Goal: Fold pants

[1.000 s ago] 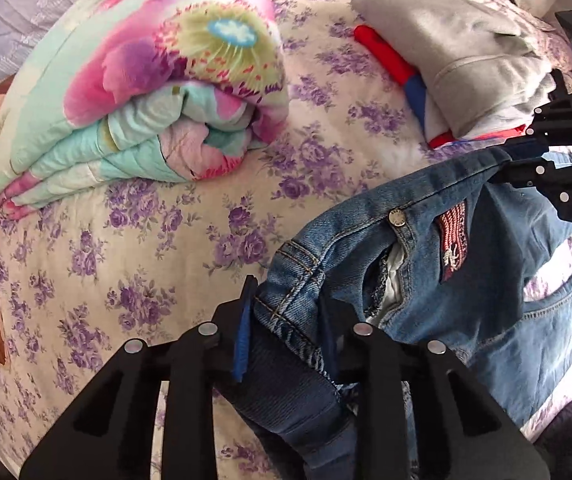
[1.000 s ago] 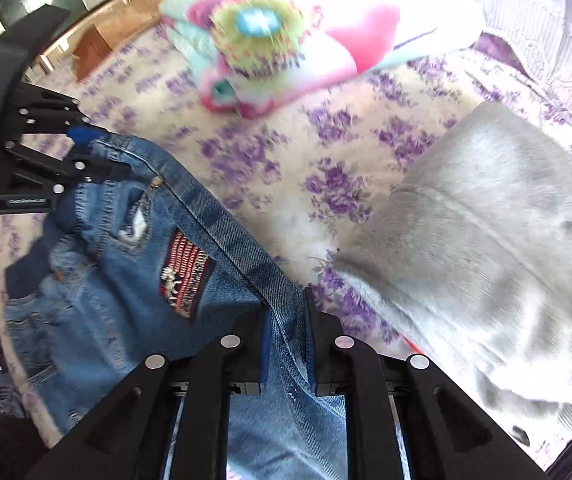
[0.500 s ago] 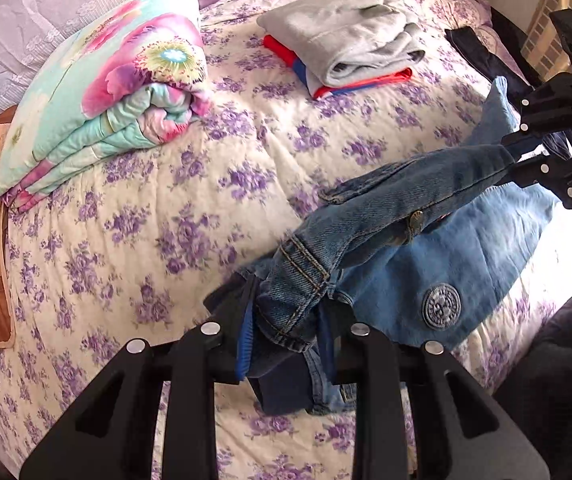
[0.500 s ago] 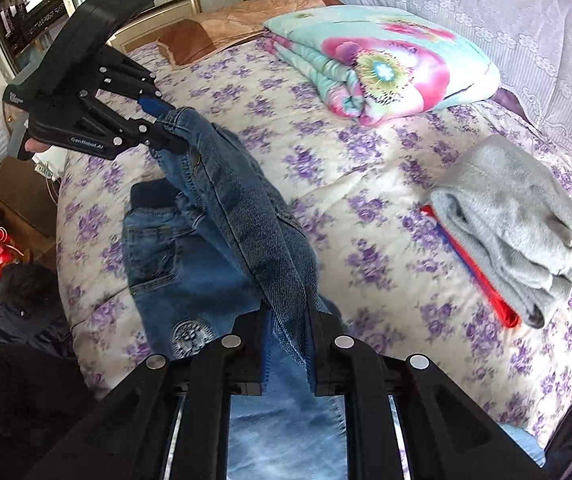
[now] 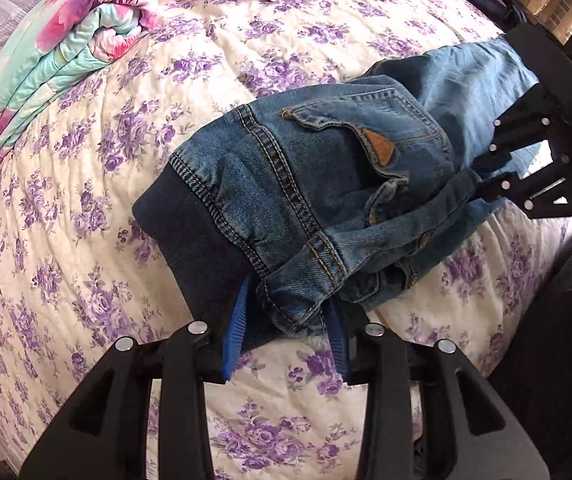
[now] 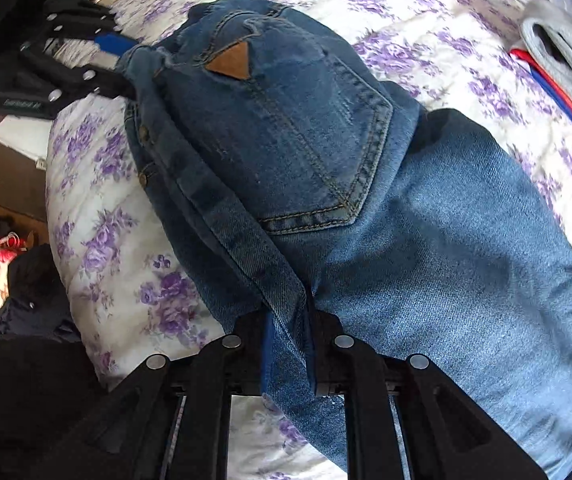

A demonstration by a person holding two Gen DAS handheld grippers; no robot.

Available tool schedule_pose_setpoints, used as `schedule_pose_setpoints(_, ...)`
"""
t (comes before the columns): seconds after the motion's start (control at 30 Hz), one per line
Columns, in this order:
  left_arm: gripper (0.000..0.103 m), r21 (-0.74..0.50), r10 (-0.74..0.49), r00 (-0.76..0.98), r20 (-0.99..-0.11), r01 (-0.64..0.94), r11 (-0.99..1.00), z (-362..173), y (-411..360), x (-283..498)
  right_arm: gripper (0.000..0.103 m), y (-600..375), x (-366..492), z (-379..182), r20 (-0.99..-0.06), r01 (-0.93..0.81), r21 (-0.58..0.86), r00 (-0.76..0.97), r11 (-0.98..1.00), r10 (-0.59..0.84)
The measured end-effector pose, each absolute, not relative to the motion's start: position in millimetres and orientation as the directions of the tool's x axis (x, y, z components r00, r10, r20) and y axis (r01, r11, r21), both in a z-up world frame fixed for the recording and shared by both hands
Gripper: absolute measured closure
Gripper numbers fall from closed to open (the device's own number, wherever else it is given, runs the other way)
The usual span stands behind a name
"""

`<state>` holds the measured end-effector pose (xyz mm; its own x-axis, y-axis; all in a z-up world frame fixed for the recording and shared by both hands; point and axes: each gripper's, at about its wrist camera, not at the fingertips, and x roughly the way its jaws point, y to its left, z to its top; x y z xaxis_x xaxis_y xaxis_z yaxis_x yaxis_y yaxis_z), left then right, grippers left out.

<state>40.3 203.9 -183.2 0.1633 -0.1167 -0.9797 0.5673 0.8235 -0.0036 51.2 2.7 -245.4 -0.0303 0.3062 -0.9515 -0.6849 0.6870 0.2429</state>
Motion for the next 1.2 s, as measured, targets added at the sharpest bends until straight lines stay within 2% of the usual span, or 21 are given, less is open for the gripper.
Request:
schedule_pose_setpoints(0.03, 0.055, -0.001, -0.118, 0.171, -0.978, 0.567, 0.823, -175.9, 209.5, 36.3, 0.089, 0.3, 52.3, -245.4, -0.947, -0.674, 0.26, -0.039, 0.692, 0.318)
schedule_pose_setpoints(0.07, 0.051, -0.001, -0.122, 0.178, -0.976, 0.562, 0.827, -168.5, 216.3, 32.5, 0.089, -1.5, 52.3, -245.8, -0.945, -0.669, 0.269, -0.043, 0.693, 0.325)
schedule_pose_setpoints(0.2, 0.051, -0.039, -0.164, 0.224, -0.961, 0.476, 0.879, -134.9, 250.5, 23.7, 0.089, -1.2, 47.4, -245.0, -0.948, -0.675, 0.254, -0.031, 0.692, 0.318)
schedule_pose_setpoints(0.3, 0.051, -0.171, -0.284, 0.275, -0.918, 0.373, 0.912, -107.2, 258.5, 22.6, 0.089, -2.7, 51.0, -244.4, -0.948, -0.669, 0.258, -0.038, 0.697, 0.315)
schedule_pose_setpoints(0.4, 0.051, -0.305, -0.403, 0.336, -0.851, 0.308, 0.901, -94.2, 233.7, 23.1, 0.089, -3.1, 52.7, -243.4, -0.949, -0.669, 0.262, -0.047, 0.696, 0.312)
schedule_pose_setpoints(0.57, 0.051, -0.295, -0.344, 0.272, -0.899, 0.205, 0.933, -141.5, 158.5, 34.1, 0.089, 1.6, 58.5, -239.2, -0.953, -0.675, 0.255, -0.053, 0.693, 0.299)
schedule_pose_setpoints(0.63, 0.051, -0.35, -0.373, 0.216, -0.903, 0.136, 0.927, -165.7, 146.9, 36.3, 0.089, 3.3, 56.6, -236.9, -0.953, -0.679, 0.256, -0.056, 0.688, 0.299)
schedule_pose_setpoints(0.77, 0.052, -0.328, -0.328, 0.165, -0.93, 0.027, 0.944, -197.4, 144.9, 36.1, 0.088, 3.8, 45.7, -230.8, -0.953, -0.715, 0.243, -0.052, 0.655, 0.297)
schedule_pose_setpoints(0.83, 0.056, -0.331, -0.327, 0.133, -0.936, -0.006, 0.944, -211.6, 149.0, 35.4, 0.087, 3.6, 44.1, -234.6, -0.952, -0.717, 0.249, -0.058, 0.651, 0.3)
schedule_pose_setpoints(0.87, 0.064, -0.316, -0.311, 0.114, -0.944, -0.025, 0.949, -220.9, 151.0, 35.6, 0.086, 2.2, 44.3, -238.6, -0.951, -0.707, 0.258, -0.065, 0.658, 0.303)
schedule_pose_setpoints(0.9, 0.078, -0.292, -0.286, 0.101, -0.953, -0.048, 0.955, -227.4, 152.9, 35.6, 0.085, 2.0, 45.5, -240.8, -0.949, -0.694, 0.27, -0.073, 0.667, 0.308)
schedule_pose_setpoints(0.97, 0.087, -0.283, -0.275, 0.094, -0.957, -0.096, 0.954, -233.1, 159.1, 36.2, 0.084, 2.0, 47.1, -241.3, -0.947, -0.676, 0.279, -0.077, 0.682, 0.311)
schedule_pose_setpoints(1.03, 0.091, -0.313, -0.303, 0.087, -0.949, -0.127, 0.941, -233.1, 165.1, 38.3, 0.082, 4.4, 47.1, -234.8, -0.95, -0.682, 0.275, -0.085, 0.678, 0.3)
schedule_pose_setpoints(1.07, 0.092, -0.316, -0.307, 0.086, -0.948, -0.128, 0.94, -234.7, 166.4, 38.8, 0.074, 5.2, 47.6, -229.3, -0.951, -0.681, 0.276, -0.093, 0.678, 0.294)
schedule_pose_setpoints(1.1, 0.093, -0.315, -0.306, 0.087, -0.948, -0.125, 0.941, -235.5, 166.6, 38.9, 0.059, 5.0, 49.6, -222.8, -0.947, -0.673, 0.292, -0.107, 0.679, 0.302)
schedule_pose_setpoints(1.2, 0.093, -0.315, -0.304, 0.098, -0.948, -0.123, 0.941, -236.4, 166.2, 39.3, 0.055, 2.6, 56.0, -196.0, -0.914, -0.654, 0.365, -0.116, 0.663, 0.388)
